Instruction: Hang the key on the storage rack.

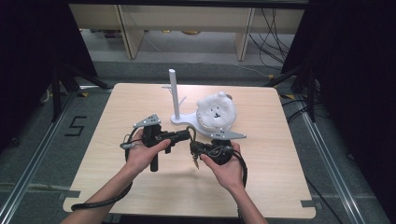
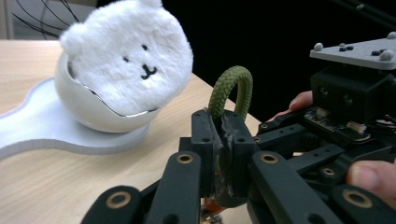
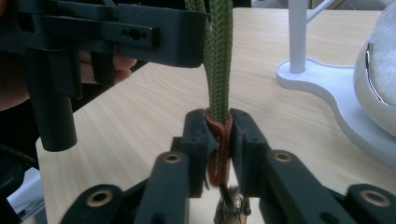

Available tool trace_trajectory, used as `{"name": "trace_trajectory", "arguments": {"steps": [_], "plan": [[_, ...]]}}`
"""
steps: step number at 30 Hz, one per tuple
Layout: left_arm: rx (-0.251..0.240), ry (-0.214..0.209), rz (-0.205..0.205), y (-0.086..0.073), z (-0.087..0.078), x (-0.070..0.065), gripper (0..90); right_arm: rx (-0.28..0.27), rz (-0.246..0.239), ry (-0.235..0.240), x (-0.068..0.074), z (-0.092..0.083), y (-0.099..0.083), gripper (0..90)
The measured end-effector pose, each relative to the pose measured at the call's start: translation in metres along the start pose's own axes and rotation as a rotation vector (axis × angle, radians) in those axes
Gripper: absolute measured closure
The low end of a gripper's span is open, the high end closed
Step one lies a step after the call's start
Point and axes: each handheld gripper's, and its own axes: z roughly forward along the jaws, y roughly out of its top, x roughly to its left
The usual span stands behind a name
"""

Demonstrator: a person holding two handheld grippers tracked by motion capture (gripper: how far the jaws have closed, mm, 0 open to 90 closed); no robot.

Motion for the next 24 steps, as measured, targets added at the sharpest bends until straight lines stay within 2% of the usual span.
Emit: {"name": "trace_trajectory", "arguments": {"steps": [3,5,7,12,13,15,16,19,20,21,24], "plan": [[-0.009,0.027,0.013,0.001,-0.003,0.001,84.6,-0.001,0.019,0.002,0.001,0.0,0.001,62.9],[-0.014,0.048,0.021,0.002,-0.005,0.004,84.6,0.002,0.021,-0.005,0.001,0.0,0.001,60.5],[-0.017,0.096,0.047,0.005,-0.009,0.007,84.6,0.002,0.013,-0.016,0.0,-0.002,0.0,57.5],[-0.024,0.182,0.065,0.009,-0.02,0.02,84.6,0.003,0.029,-0.031,-0.005,-0.009,-0.005,56.4],[-0.028,0.19,0.068,0.009,-0.021,0.023,84.6,0.009,0.064,-0.038,-0.004,-0.012,-0.007,56.4],[-0.037,0.215,0.074,0.012,-0.026,0.029,84.6,0.004,0.042,-0.047,-0.01,-0.015,-0.011,56.4],[-0.046,0.227,0.074,0.013,-0.028,0.032,84.6,0.012,0.082,-0.052,-0.007,-0.018,-0.012,56.4],[-0.056,0.261,0.076,0.018,-0.035,0.04,84.6,-0.015,0.033,-0.082,-0.017,-0.024,-0.017,56.4],[-0.067,0.264,0.125,0.021,-0.037,0.044,84.6,-0.01,0.062,-0.09,-0.017,-0.027,-0.018,56.4],[-0.07,0.271,0.11,0.021,-0.038,0.045,84.6,-0.022,0.06,-0.101,-0.019,-0.029,-0.02,56.2],[-0.073,0.292,0.101,0.024,-0.043,0.049,84.6,-0.029,0.058,-0.136,-0.026,-0.037,-0.025,56.0]]}}
